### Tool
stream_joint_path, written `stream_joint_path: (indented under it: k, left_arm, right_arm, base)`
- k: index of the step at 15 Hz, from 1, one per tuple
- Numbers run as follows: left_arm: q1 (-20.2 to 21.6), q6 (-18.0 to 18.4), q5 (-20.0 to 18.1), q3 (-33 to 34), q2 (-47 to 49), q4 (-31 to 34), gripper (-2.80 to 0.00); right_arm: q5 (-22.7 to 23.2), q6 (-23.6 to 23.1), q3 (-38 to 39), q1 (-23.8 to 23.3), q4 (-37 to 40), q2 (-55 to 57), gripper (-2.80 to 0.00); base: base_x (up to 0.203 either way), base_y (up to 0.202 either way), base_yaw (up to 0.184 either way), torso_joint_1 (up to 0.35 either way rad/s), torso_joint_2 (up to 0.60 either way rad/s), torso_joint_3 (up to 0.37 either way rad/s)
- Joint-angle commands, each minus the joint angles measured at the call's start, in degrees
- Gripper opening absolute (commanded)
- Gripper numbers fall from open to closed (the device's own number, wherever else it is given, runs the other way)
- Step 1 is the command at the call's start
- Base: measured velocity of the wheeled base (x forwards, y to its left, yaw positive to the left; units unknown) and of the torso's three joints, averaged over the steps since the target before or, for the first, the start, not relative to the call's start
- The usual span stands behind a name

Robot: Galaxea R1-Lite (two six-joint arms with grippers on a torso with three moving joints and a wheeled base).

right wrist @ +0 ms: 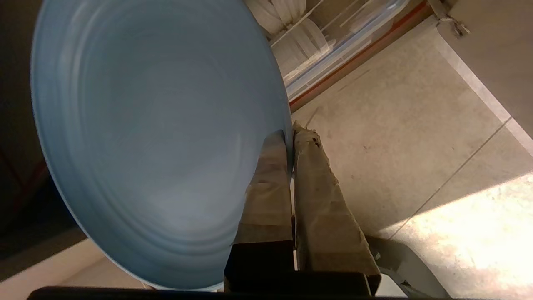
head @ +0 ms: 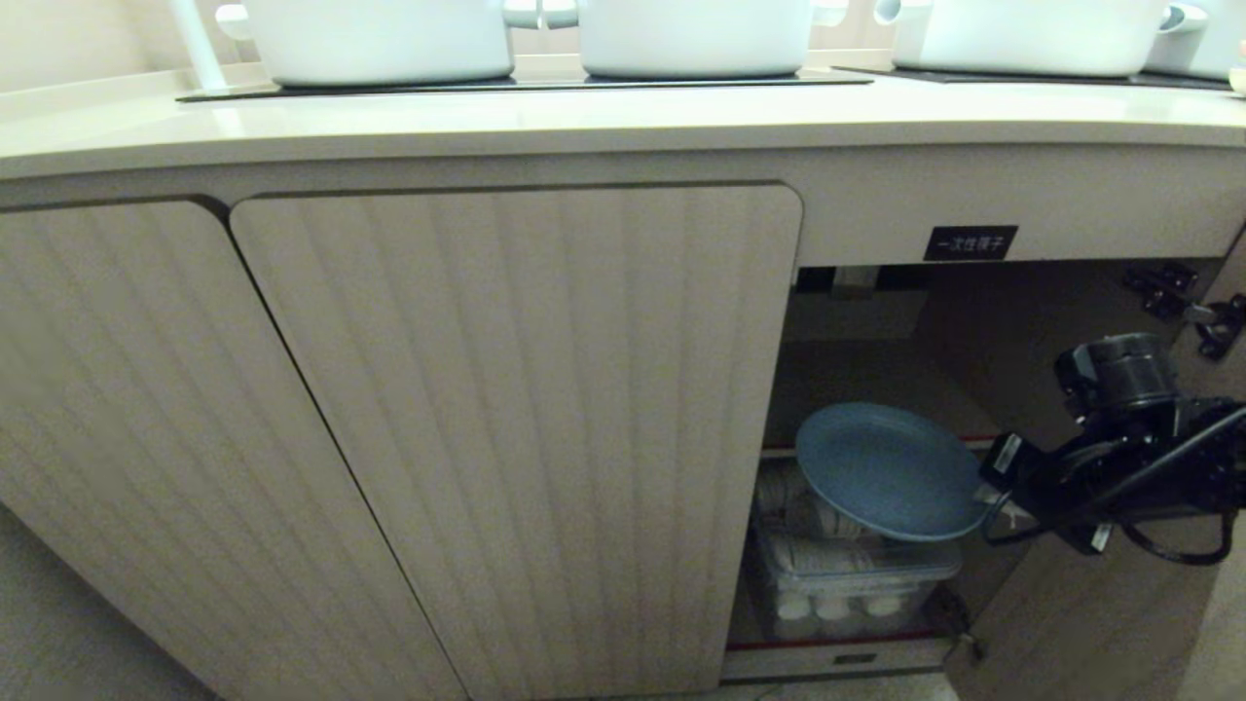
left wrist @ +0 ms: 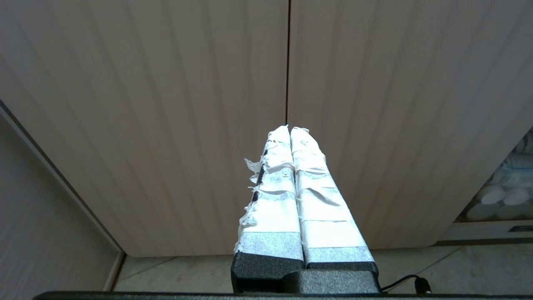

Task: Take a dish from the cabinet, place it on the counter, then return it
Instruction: Put it back into the cabinet

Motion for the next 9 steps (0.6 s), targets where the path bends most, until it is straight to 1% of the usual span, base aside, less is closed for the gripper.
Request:
stream_joint_path:
  k: [1, 4, 9]
  left_arm:
    - [0.0, 0.0, 0.1, 0.0, 0.0, 0.0, -2.80]
    - [0.0, 0.0, 0.0, 0.0, 0.0, 0.0, -2.80]
    - [0.0, 0.0, 0.0, 0.0, 0.0, 0.0, -2.80]
  right_arm:
    - [0.0, 0.3, -1.3, 0.0, 0.0, 1.8, -2.80]
    - [0.1, 0.4, -2.2, 0.0, -0.1, 3.3, -2.80]
    - [0.1, 0.5, -5.8, 0.0, -0.1, 6.1, -2.80]
  base:
    - [0.000, 0.000, 0.000, 0.000, 0.00, 0.000]
    - [0.000, 0.000, 0.000, 0.000, 0.00, 0.000]
    - [0.000, 0.000, 0.000, 0.000, 0.00, 0.000]
